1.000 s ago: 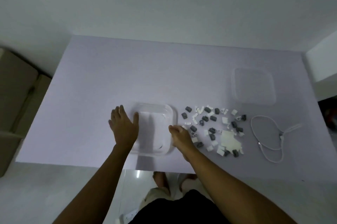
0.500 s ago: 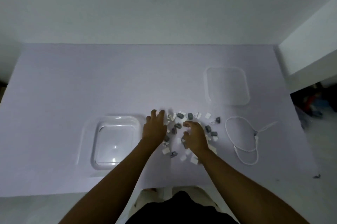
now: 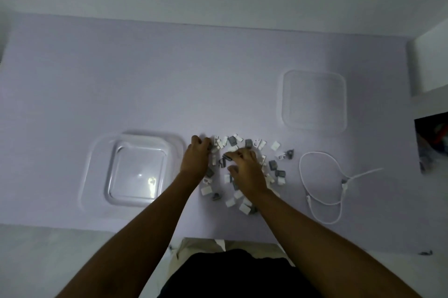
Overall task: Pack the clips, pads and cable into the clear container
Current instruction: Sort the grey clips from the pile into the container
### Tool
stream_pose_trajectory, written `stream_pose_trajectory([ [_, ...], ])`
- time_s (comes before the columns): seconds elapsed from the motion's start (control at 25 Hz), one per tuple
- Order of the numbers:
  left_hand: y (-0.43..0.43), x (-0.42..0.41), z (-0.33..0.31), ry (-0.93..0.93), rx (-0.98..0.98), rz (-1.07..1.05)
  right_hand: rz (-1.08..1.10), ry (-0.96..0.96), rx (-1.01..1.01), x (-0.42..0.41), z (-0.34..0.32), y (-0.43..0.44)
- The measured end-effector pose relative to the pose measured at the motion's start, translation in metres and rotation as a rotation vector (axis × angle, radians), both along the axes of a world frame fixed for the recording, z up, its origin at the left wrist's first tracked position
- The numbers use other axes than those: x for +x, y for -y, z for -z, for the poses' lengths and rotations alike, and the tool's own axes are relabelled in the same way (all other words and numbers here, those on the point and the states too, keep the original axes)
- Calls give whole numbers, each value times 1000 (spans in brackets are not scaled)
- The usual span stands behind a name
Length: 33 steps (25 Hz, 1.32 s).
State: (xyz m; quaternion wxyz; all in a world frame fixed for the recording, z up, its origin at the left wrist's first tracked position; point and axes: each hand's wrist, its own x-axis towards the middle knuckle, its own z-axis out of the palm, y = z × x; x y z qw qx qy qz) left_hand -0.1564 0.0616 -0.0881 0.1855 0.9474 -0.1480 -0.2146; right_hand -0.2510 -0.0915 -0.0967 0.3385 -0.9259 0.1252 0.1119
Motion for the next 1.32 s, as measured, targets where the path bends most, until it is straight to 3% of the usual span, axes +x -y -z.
stream_pose_trajectory([
  [0.28, -6, 5, -9, -129, -329, -375, -15, -13, -53, 8, 7, -3],
  [0.44, -11, 4, -22, -613, -820, -735, 8, 11, -55, 6, 11, -3],
  [0.68, -20, -1, -27, -984, -1161, -903, -10, -21, 20, 6, 7, -4],
  [0.88, -24, -2, -34, -1226, -1384, -902, -45, -82, 48, 4, -3, -9],
  [1.0, -23, -1, -39, -1265, -1388, -871, -23, -72, -4, 4, -2, -14],
  [1.32, -21, 4, -43, -1177, -1017, -795, 37, -43, -86, 4, -1, -20],
])
